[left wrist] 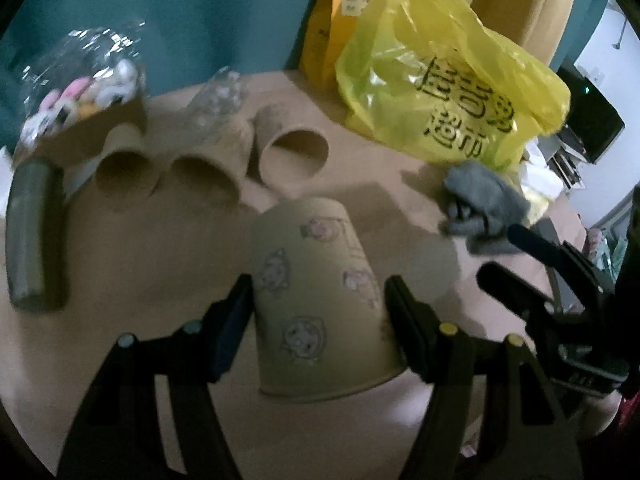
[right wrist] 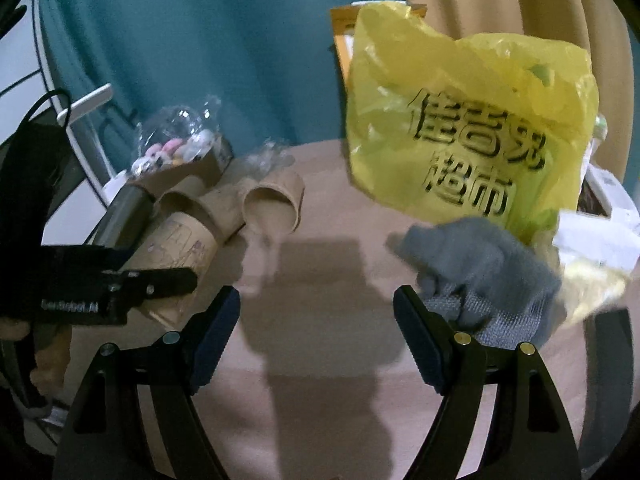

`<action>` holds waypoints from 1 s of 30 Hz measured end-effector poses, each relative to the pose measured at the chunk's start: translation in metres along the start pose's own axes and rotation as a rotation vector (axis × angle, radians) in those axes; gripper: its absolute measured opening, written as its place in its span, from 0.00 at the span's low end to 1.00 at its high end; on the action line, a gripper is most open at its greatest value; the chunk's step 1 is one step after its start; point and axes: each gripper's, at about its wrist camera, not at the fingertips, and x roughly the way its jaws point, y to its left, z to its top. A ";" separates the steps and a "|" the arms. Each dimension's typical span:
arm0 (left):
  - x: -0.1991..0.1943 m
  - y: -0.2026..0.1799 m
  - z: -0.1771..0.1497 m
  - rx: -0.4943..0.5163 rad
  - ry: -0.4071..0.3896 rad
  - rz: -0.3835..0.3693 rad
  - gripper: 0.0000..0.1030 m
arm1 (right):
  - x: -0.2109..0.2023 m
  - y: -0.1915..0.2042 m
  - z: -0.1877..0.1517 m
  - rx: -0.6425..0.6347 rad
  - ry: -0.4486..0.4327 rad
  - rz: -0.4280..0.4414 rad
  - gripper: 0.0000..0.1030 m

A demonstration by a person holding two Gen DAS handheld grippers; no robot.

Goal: Flip cup upside down
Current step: 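Grasp a printed paper cup with the right tool and lift it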

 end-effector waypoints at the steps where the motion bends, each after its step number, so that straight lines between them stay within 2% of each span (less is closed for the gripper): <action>1: -0.002 0.001 -0.010 -0.001 -0.002 0.001 0.66 | -0.001 0.003 -0.003 -0.003 0.003 0.002 0.79; 8: -0.016 0.012 -0.070 -0.034 0.006 -0.015 0.66 | -0.008 0.036 -0.029 -0.031 0.050 0.032 0.79; 14: -0.011 0.025 -0.098 -0.091 0.056 -0.042 0.66 | -0.008 0.051 -0.050 -0.024 0.086 0.045 0.79; 20: -0.008 0.030 -0.104 -0.116 0.080 -0.076 0.67 | -0.004 0.061 -0.057 -0.013 0.113 0.046 0.79; 24: -0.006 0.035 -0.105 -0.120 0.091 -0.068 0.68 | -0.001 0.065 -0.054 -0.019 0.127 0.043 0.79; 26: -0.006 0.036 -0.105 -0.129 0.091 -0.065 0.80 | 0.002 0.066 -0.053 -0.022 0.137 0.040 0.79; 30: -0.009 0.040 -0.106 -0.135 0.080 -0.075 0.81 | 0.008 0.069 -0.048 -0.023 0.160 0.044 0.79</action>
